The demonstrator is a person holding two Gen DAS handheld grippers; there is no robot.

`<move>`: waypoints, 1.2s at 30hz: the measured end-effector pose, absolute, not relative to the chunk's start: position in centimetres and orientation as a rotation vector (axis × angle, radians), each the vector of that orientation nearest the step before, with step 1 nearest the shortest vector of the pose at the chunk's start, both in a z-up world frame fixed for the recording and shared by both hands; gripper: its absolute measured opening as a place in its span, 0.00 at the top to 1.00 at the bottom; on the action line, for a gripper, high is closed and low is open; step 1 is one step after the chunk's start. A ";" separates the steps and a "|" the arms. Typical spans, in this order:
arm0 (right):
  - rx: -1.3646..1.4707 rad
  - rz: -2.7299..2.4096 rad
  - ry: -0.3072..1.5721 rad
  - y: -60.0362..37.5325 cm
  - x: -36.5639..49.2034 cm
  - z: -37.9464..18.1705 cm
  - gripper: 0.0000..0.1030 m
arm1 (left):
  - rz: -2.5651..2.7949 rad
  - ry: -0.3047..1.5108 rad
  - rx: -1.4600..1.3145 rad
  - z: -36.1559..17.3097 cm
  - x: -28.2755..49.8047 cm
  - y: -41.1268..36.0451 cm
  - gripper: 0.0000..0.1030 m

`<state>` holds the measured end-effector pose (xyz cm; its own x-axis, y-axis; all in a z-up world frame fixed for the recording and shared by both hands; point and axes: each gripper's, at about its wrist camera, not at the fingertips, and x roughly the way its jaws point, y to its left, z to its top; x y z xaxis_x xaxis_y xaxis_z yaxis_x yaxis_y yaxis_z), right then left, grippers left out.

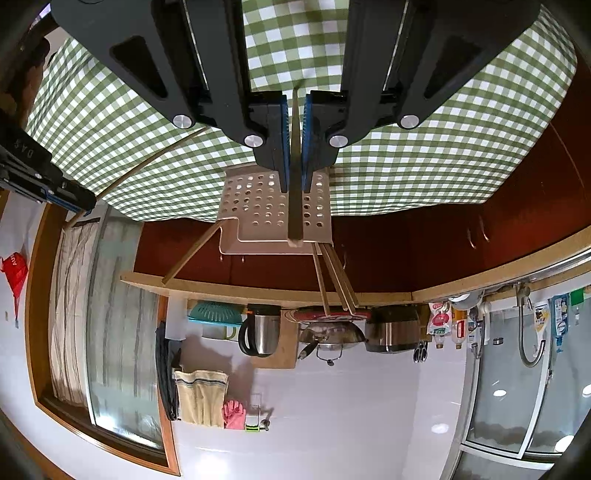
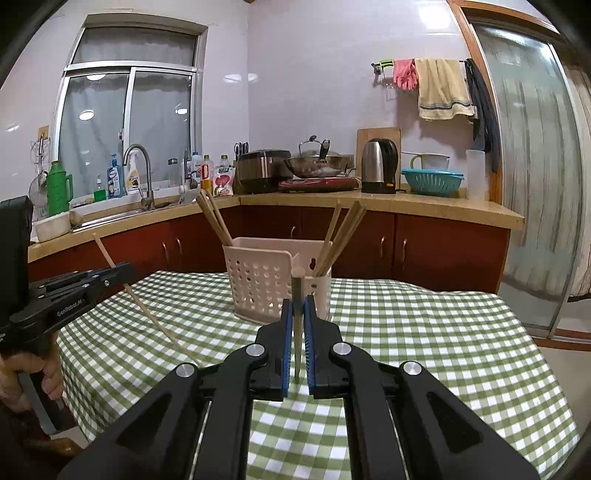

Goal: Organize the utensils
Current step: 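Lift both held chopsticks and carry them above the beige caddy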

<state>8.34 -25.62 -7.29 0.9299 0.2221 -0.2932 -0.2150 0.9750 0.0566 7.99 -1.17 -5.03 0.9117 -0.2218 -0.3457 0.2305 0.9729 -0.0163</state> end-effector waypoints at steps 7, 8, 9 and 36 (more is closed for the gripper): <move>0.010 0.227 0.291 -25.1 10.3 -6.4 0.93 | -0.230 0.363 0.029 -4.6 9.8 -0.9 0.94; 0.010 0.228 0.289 -25.0 10.5 -6.3 0.93 | -0.231 0.364 0.027 -4.6 10.1 -0.9 0.94; 0.011 0.230 0.288 -24.9 10.8 -6.2 0.93 | -0.232 0.364 0.025 -4.5 10.3 -0.8 0.94; 0.043 0.284 0.206 -24.4 13.6 -1.7 0.93 | -0.288 0.281 -0.027 0.5 13.8 0.1 0.94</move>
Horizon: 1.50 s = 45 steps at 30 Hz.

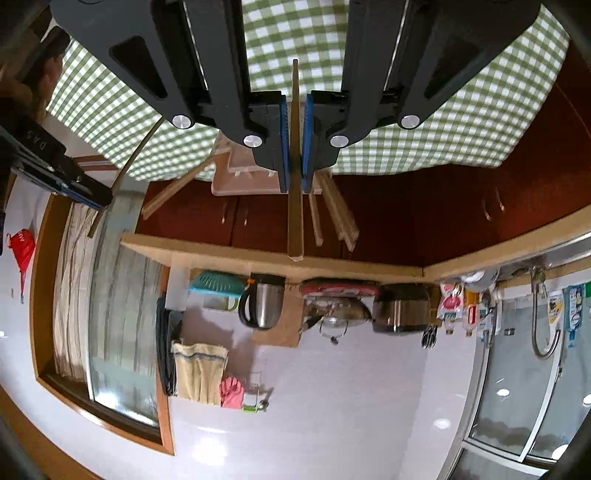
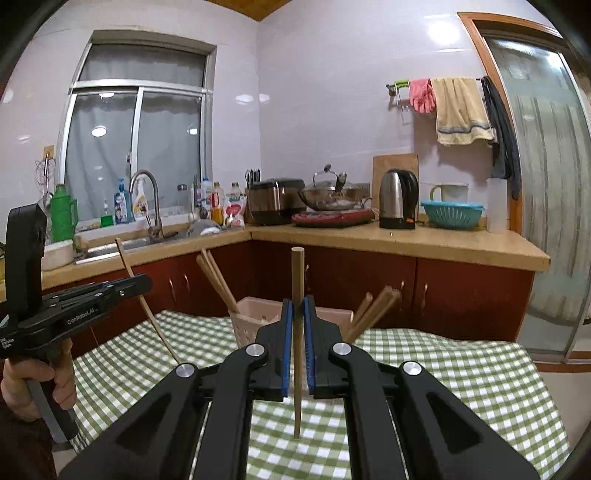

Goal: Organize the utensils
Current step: 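Lift both held chopsticks and carry them above the beige caddy, then open both tools to drop the chopsticks into the caddy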

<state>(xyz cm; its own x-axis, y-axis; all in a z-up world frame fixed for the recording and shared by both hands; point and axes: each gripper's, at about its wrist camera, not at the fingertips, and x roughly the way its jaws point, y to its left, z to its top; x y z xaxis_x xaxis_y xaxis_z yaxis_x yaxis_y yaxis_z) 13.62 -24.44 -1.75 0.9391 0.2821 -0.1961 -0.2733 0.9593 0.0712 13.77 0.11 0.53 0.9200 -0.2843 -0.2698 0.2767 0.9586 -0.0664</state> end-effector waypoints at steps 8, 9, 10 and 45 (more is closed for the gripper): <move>0.039 0.288 0.115 -24.4 15.3 1.5 0.93 | -0.316 0.171 -0.019 5.0 15.4 -0.8 0.94; 0.036 0.286 0.100 -24.4 15.5 2.0 0.93 | -0.317 0.159 -0.014 5.4 15.6 -1.1 0.94; 0.034 0.285 0.088 -24.3 15.7 2.4 0.93 | -0.318 0.148 -0.011 5.9 16.0 -1.3 0.94; 0.044 0.244 0.114 -23.9 25.0 -0.6 0.93 | -0.244 0.187 -0.004 1.0 26.5 -3.2 0.94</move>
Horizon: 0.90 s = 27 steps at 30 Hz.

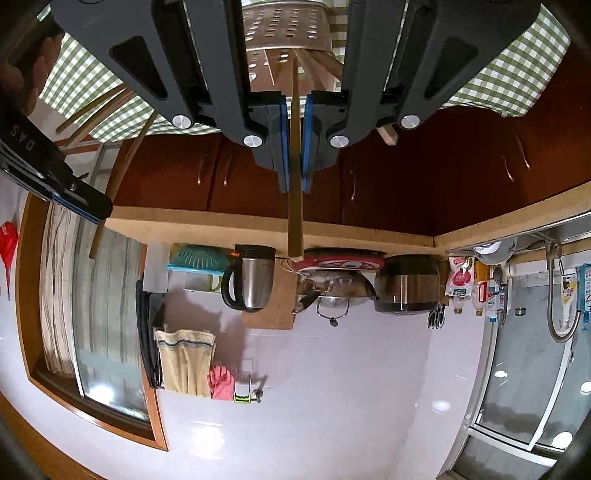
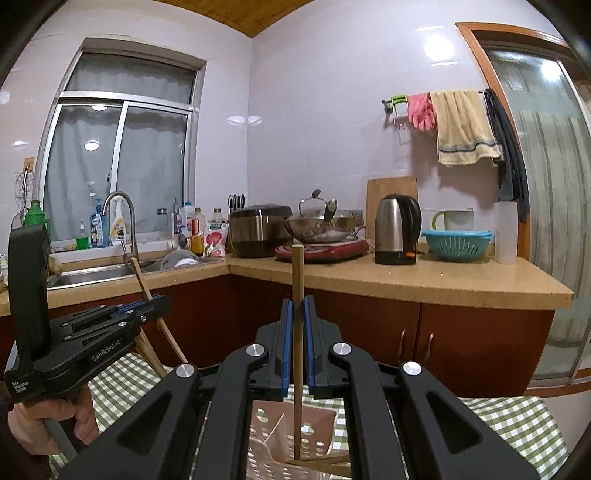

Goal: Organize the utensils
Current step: 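Open both tools to drop the chopsticks into the caddy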

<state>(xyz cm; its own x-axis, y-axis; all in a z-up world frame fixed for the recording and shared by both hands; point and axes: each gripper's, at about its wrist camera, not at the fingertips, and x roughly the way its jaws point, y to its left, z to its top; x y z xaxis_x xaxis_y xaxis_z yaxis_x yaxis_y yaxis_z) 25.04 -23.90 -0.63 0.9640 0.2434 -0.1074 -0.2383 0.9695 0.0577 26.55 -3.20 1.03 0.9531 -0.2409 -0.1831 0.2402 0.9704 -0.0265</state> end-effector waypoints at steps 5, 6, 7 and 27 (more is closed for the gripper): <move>0.043 0.250 0.142 -23.5 25.7 -1.6 0.93 | -0.253 0.165 0.020 1.0 26.4 -3.7 0.94; 0.045 0.251 0.146 -23.5 25.8 -1.7 0.93 | -0.259 0.165 0.016 1.1 26.5 -3.7 0.94; 0.045 0.252 0.149 -23.4 25.9 -1.8 0.93 | -0.261 0.165 0.013 1.1 26.6 -3.8 0.94; 0.015 0.251 0.203 -22.8 26.3 -3.1 0.66 | -0.259 0.181 0.001 0.7 27.6 -3.4 0.61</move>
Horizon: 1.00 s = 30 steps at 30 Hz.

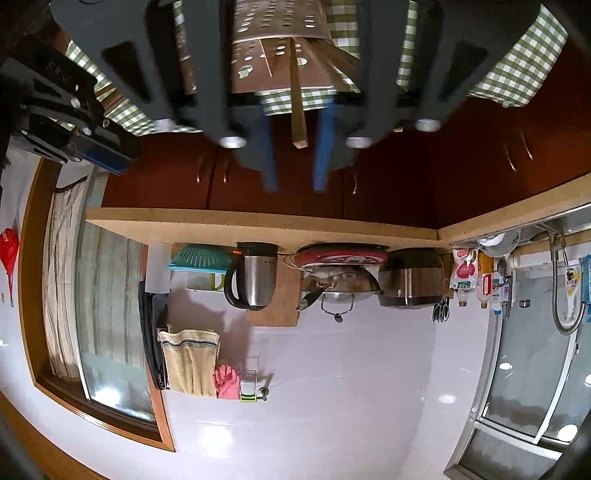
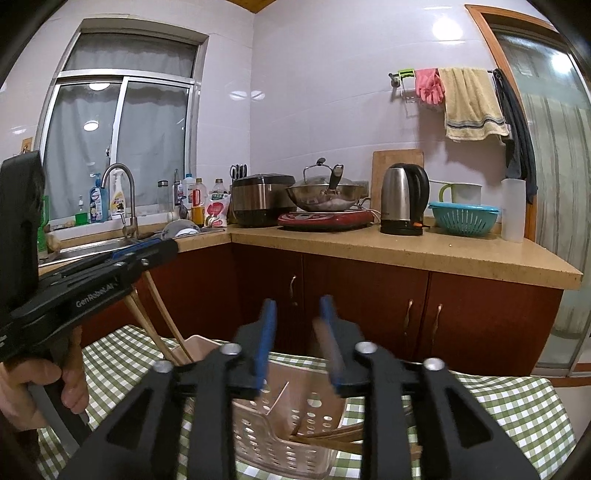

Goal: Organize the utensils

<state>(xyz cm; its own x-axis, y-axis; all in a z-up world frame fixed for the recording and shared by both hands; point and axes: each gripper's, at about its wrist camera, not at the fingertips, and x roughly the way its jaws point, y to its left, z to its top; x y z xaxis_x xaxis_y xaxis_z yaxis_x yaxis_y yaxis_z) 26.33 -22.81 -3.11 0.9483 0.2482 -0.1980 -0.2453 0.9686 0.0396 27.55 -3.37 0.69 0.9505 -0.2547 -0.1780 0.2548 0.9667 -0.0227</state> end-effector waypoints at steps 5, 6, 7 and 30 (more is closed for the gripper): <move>-0.001 0.247 0.190 -22.6 25.8 -2.7 0.51 | -0.248 0.175 0.005 0.6 27.3 -3.1 0.46; -0.002 0.246 0.187 -22.7 25.7 -2.7 0.49 | -0.245 0.172 0.007 0.7 27.2 -3.1 0.41; -0.002 0.241 0.181 -22.7 25.5 -2.5 0.45 | -0.240 0.163 0.008 0.9 27.0 -3.1 0.39; 0.052 0.101 0.192 -25.0 20.6 -1.0 0.18 | -0.061 0.117 0.082 3.9 20.3 -3.2 0.04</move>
<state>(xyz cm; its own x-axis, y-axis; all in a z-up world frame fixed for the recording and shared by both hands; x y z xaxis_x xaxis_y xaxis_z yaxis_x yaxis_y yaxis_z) 20.60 -24.96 -0.97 0.9766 0.1051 -0.1876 -0.0951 0.9936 0.0617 20.33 -3.18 3.94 0.9913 -0.0564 -0.1190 0.0660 0.9947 0.0784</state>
